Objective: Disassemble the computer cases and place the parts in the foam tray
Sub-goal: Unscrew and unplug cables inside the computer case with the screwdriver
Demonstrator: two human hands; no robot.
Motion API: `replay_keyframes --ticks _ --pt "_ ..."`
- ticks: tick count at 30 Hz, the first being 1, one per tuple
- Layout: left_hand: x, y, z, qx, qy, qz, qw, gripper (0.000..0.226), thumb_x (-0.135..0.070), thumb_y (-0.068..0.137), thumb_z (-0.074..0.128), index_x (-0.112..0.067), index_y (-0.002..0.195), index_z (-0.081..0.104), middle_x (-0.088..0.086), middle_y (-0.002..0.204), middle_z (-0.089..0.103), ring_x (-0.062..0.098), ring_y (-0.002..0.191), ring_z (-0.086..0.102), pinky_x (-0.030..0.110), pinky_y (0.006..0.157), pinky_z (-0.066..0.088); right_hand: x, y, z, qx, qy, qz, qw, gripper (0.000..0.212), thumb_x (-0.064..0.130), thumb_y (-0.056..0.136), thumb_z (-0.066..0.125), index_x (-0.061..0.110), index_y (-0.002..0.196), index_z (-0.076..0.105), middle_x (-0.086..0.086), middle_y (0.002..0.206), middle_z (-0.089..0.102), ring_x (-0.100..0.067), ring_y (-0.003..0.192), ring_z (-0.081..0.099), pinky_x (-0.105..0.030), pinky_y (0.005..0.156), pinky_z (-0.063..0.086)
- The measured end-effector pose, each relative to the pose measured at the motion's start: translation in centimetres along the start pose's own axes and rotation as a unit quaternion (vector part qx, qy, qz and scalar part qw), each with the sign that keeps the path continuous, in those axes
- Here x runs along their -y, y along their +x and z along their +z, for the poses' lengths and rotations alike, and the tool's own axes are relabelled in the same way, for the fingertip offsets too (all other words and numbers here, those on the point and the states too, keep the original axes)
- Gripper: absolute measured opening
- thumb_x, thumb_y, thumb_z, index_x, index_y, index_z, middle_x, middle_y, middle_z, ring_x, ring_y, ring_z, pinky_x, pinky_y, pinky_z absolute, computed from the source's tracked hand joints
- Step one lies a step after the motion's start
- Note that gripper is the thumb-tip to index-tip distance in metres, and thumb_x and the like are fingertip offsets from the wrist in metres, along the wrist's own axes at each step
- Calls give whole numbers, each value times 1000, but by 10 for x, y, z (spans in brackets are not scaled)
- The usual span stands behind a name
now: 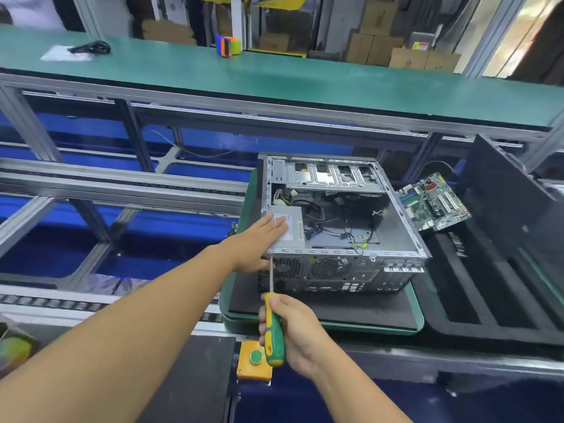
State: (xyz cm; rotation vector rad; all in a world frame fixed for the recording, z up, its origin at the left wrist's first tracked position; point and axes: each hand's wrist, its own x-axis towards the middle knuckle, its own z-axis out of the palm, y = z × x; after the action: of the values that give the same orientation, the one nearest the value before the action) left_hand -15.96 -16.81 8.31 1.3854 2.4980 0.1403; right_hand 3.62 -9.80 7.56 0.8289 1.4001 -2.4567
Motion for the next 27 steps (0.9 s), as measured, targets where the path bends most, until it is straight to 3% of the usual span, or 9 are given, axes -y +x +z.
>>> replay_keyframes --ticks 3,5,8,12,16,20,23,26,27 --pt "-1 1 -1 7 17 -1 1000 93 -25 96 60 -22 159 -8 -9 164 -20 13 149 -23 36 124 12 5 -2 -4 14 30 41 999 21 18 105 50 1 116 57 -9 77 67 -18 58 54 -31 54 49" --pt "-3 1 -4 10 25 1 1000 92 -22 96 58 -21 159 -9 -6 164 -20 16 150 -22 34 122 10 8 -2 -6 19 29 69 997 28 22 105 49 -2 116 58 -15 94 74 -16 61 54 -29 55 49" --pt "-6 0 -5 6 24 -5 1000 90 -20 97 57 -21 159 -8 -6 165 -19 16 151 -20 34 122 12 12 -3 -9 41 18 81 996 32 26 106 47 -1 104 62 -24 113 71 -14 63 55 -26 58 50" --pt "-8 -3 -3 -9 27 -11 1000 88 -18 98 57 -23 159 -6 -7 165 -16 15 151 -18 35 123 16 7 -6 -4 49 -20 89 995 28 39 106 44 12 101 49 -13 92 75 -20 53 56 -31 54 52" --pt "-9 -6 -2 -22 38 -12 999 88 -22 99 58 -24 159 -6 -8 166 -14 14 152 -16 37 123 20 -1 -6 2 1 -27 66 997 27 43 105 45 17 99 47 -1 61 49 -17 45 43 -23 46 39" --pt "-9 -7 1 -35 37 -6 999 87 -25 99 60 -23 159 -3 -7 166 -11 15 152 -15 34 124 13 -4 -5 14 -91 -79 24 992 28 38 103 45 15 90 51 1 56 45 -15 40 40 -21 43 33" --pt "-9 -9 0 -35 40 -3 999 87 -25 99 60 -23 159 -2 -6 167 -9 16 152 -13 32 124 9 -4 -2 25 -153 -142 -11 978 27 37 101 46 14 87 52 -3 65 48 -16 40 43 -21 42 34" --pt "-10 -9 0 -40 36 -6 999 85 -20 99 59 -23 159 0 -6 167 -7 16 153 -11 33 123 16 -7 3 20 -192 -278 -44 940 29 41 99 46 15 94 55 -6 79 56 -19 47 51 -25 43 40" --pt "-10 -9 0 -42 36 -6 998 85 -19 98 59 -23 159 0 -6 167 -7 16 153 -11 35 122 18 -4 3 18 -175 -266 -31 948 29 42 99 45 15 94 54 -6 78 55 -19 46 50 -24 43 40"
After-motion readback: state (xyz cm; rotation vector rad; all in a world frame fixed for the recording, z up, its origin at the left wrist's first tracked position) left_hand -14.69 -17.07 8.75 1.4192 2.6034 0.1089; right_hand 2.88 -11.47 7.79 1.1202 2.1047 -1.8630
